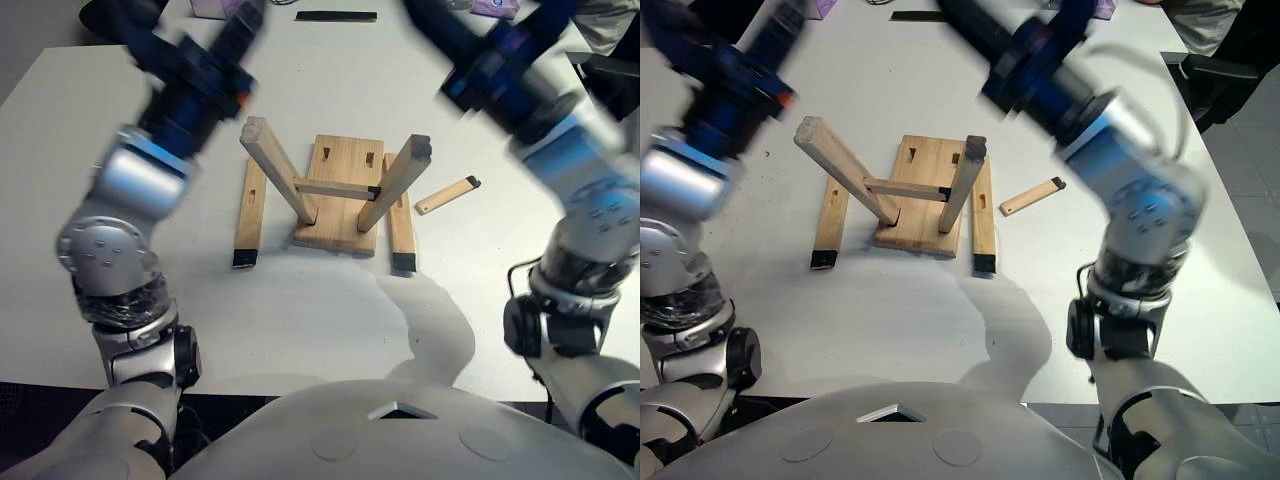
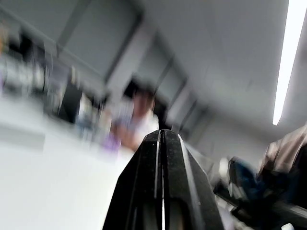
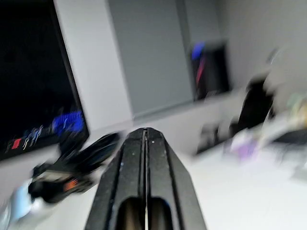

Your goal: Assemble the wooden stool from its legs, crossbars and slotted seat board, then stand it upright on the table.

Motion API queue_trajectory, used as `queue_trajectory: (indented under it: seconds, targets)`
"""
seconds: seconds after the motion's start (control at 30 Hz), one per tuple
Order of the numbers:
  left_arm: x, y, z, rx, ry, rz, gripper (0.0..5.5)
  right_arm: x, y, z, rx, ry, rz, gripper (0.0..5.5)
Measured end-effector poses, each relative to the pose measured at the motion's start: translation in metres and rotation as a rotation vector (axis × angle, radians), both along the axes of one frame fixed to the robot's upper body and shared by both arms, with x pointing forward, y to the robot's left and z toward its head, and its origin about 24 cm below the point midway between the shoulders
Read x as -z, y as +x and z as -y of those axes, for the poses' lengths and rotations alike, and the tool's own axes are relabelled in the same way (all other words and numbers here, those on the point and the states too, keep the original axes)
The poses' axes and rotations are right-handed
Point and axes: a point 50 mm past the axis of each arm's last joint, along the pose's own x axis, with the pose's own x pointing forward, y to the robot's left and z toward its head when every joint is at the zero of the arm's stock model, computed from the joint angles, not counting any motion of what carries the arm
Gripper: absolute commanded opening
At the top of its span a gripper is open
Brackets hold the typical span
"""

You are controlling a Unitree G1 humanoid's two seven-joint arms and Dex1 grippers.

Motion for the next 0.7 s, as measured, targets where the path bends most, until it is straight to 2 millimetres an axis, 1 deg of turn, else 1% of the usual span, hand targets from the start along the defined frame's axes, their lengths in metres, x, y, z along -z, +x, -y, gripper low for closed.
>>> queue_trajectory:
  seconds: [0.03,0.07,0.1,0.13,0.17,0.2,0.23,0.27,0.3,0.33,0.37,0.43,0.47,0.53,0.6,0.63,0.7]
  targets:
    - [0.002,-0.005,-0.017,-0.064,0.03,0.011,0.0,0.006,0.011,0.014,0.108,-0.083,-0.025,0.01]
    - [0.015,-0.005,-0.03,-0.112,0.07,-0.038,0.0,0.023,0.02,0.022,0.183,-0.187,-0.075,0.01]
    - [0.038,-0.003,-0.041,-0.154,0.124,-0.13,0.0,0.05,0.027,0.025,0.22,-0.314,-0.147,0.01]
    - [0.064,-0.003,-0.048,-0.173,0.206,-0.224,0.0,0.078,0.031,0.024,0.225,-0.442,-0.201,0.01]
    - [0.094,-0.006,-0.052,-0.169,0.305,-0.326,0.0,0.108,0.031,0.022,0.2,-0.564,-0.246,0.01]
    - [0.126,-0.015,-0.054,-0.137,0.402,-0.444,0.0,0.139,0.028,0.017,0.148,-0.662,-0.294,0.01]
    - [0.149,-0.026,-0.052,-0.087,0.455,-0.521,0.0,0.159,0.024,0.012,0.09,-0.716,-0.322,0.01]
    - [0.177,-0.043,-0.042,0.02,0.528,-0.614,0.0,0.181,0.016,0.002,-0.008,-0.779,-0.338,0.01]
    - [0.191,-0.054,-0.033,0.094,0.565,-0.657,0.0,0.192,0.011,-0.005,-0.069,-0.809,-0.338,0.01]
    - [0.207,-0.071,-0.012,0.231,0.598,-0.689,0.0,0.204,0.003,-0.018,-0.171,-0.831,-0.332,0.01]
    - [0.211,-0.075,0.002,0.294,0.613,-0.672,0.0,0.206,0.0,-0.025,-0.221,-0.839,-0.311,0.01]
    - [0.214,-0.074,0.022,0.332,0.616,-0.634,0.0,0.207,-0.004,-0.031,-0.281,-0.864,-0.273,0.01]
    - [0.215,-0.07,0.032,0.328,0.618,-0.616,0.0,0.21,-0.005,-0.033,-0.302,-0.885,-0.268,0.01]
    - [0.216,-0.062,0.044,0.295,0.636,-0.592,0.0,0.216,-0.006,-0.036,-0.327,-0.914,-0.273,0.01]
    - [0.224,-0.049,0.048,0.231,0.687,-0.605,0.0,0.219,-0.006,-0.047,-0.363,-0.921,-0.267,0.01]
    - [0.23,-0.043,0.047,0.2,0.717,-0.624,0.0,0.219,-0.006,-0.052,-0.378,-0.915,-0.259,0.01]
    - [0.234,-0.034,0.044,0.159,0.747,-0.626,0.0,0.219,-0.007,-0.06,-0.397,-0.909,-0.251,0.01]
